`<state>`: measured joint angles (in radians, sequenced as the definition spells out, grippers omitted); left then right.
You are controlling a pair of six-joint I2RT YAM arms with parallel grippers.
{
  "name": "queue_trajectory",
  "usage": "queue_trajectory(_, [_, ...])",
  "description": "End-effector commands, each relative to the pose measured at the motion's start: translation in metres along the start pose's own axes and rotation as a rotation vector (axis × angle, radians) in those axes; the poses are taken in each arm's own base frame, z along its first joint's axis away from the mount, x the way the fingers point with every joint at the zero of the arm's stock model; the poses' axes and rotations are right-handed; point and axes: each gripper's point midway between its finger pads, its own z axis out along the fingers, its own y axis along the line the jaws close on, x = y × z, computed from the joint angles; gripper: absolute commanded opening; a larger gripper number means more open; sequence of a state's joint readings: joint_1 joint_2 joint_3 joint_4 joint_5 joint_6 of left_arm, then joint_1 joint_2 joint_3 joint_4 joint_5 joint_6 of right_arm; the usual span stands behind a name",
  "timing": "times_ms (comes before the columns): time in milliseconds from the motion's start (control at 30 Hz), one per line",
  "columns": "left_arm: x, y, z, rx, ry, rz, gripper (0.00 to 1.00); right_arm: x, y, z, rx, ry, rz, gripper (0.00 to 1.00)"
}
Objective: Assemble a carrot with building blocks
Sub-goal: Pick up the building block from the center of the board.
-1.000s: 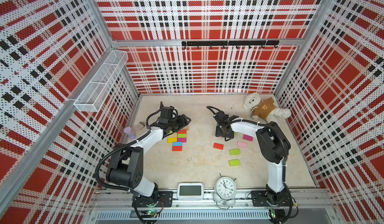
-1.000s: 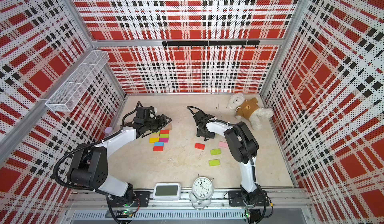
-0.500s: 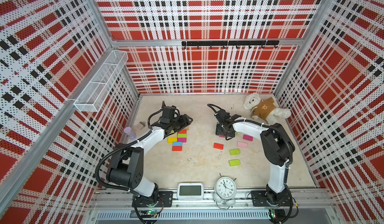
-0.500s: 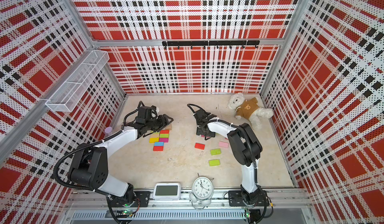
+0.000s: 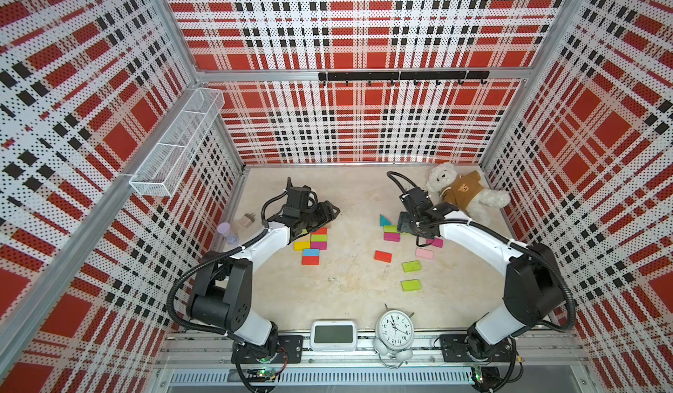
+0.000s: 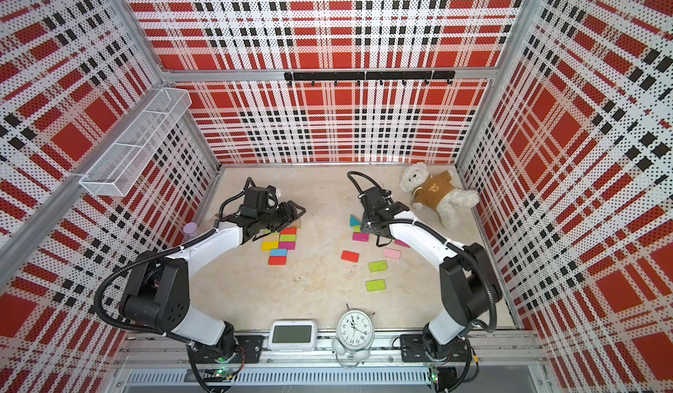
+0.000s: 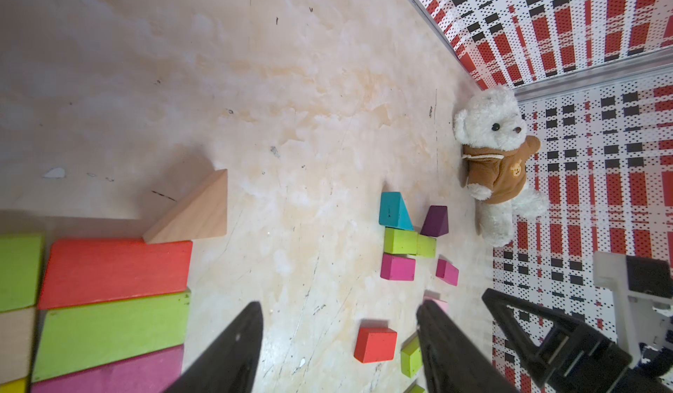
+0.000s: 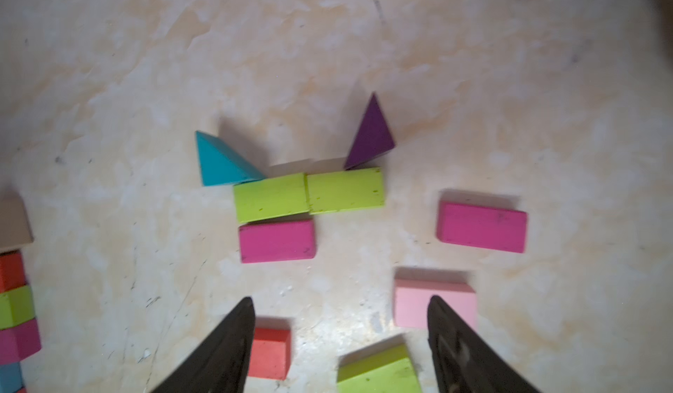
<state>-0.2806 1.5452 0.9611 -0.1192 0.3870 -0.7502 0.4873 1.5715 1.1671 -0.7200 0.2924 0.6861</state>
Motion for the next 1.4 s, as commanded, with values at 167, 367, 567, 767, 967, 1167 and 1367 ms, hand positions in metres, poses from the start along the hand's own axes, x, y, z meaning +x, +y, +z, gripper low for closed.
queue_trajectory(167, [-0.014,-0.041,0.003,0.062,-0.053,0.067,0.70,0.008,-0.087,0.015,0.062,0.029,0.119,0.77])
queue_trajectory(367, [-0.006,-0.051,0.005,0.066,-0.045,0.087,0.70,0.017,-0.105,0.030,0.100,0.059,0.106,0.77])
queue_trajectory(567, [0.003,-0.053,0.004,0.050,-0.037,0.106,0.70,0.024,-0.101,0.051,0.097,0.097,0.105,0.78])
queue_trajectory(767, [0.004,-0.054,0.005,0.049,-0.029,0.113,0.70,0.020,-0.094,0.063,0.084,0.103,0.098,0.77])
queue_trajectory(967, [0.004,-0.054,0.007,0.047,-0.019,0.114,0.70,0.022,-0.086,0.074,0.053,0.123,0.073,0.77])
queue_trajectory(1167, [0.007,-0.054,0.012,0.041,-0.010,0.112,0.70,0.019,-0.084,0.080,0.058,0.130,0.050,0.77])
queue_trajectory(1367, [0.008,-0.057,0.014,0.040,-0.007,0.117,0.70,0.016,-0.085,0.085,0.073,0.134,0.028,0.77])
